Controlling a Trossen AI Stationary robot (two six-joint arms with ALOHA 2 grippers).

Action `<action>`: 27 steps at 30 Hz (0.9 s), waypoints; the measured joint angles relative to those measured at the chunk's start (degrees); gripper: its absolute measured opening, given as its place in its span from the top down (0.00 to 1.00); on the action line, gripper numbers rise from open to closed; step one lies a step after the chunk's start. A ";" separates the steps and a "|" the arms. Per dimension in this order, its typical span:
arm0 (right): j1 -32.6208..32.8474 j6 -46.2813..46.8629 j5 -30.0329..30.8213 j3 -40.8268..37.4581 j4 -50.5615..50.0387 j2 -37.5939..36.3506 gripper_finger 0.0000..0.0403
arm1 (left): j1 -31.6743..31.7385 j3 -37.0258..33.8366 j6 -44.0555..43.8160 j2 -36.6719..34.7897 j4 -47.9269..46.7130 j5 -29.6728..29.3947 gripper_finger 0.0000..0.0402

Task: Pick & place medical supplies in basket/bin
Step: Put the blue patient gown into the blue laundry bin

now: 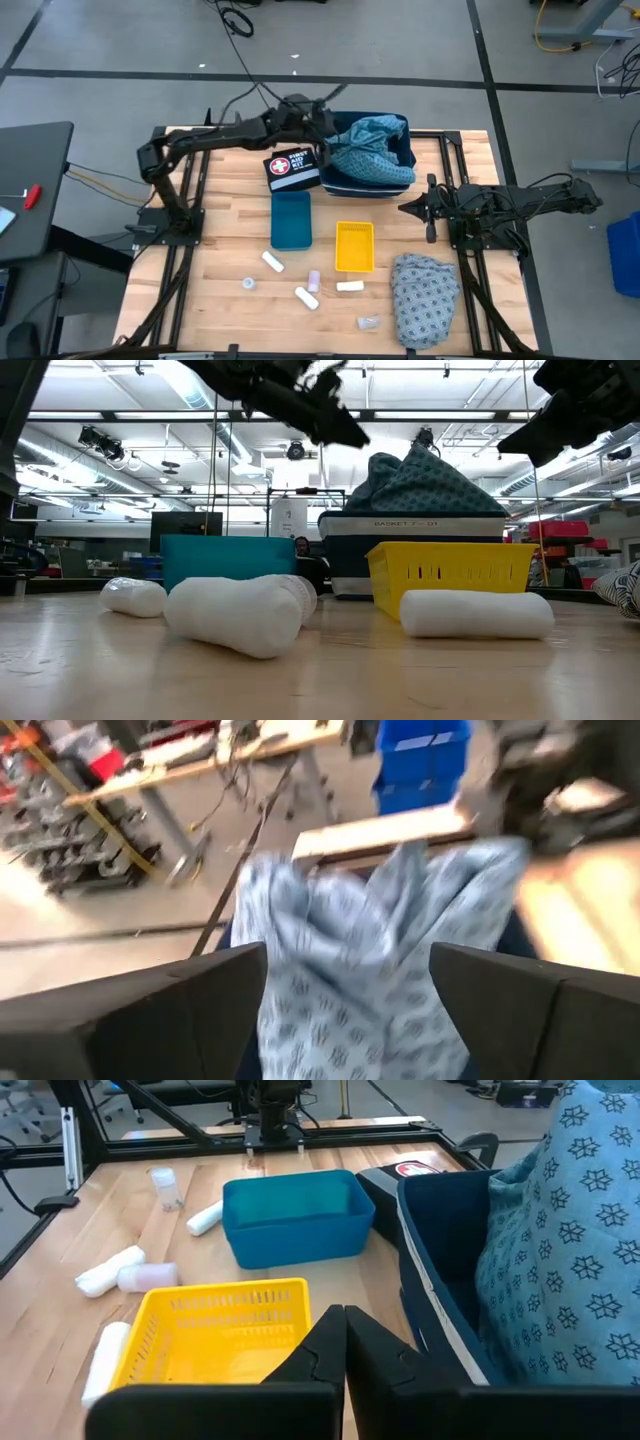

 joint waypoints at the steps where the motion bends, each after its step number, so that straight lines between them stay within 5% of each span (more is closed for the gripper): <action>1: -0.01 -0.02 -0.29 0.00 0.00 0.00 0.98 | 0.00 0.00 -0.69 -0.69 -0.02 1.19 0.29; 7: -0.12 0.97 0.54 -0.02 1.44 0.01 0.90 | -0.10 0.02 -2.65 -2.34 0.43 10.43 0.30; 12: -0.11 0.70 4.72 -0.02 1.82 0.00 0.67 | -1.95 0.07 -3.45 -1.18 0.82 16.75 0.30; 18: -0.12 -4.81 13.45 -0.02 5.61 -0.01 0.44 | -5.88 0.05 -2.20 3.53 5.35 16.17 0.30; 27: -0.12 -6.65 15.94 0.48 9.14 -0.01 0.46 | -9.85 0.02 -3.70 11.34 15.67 17.71 0.30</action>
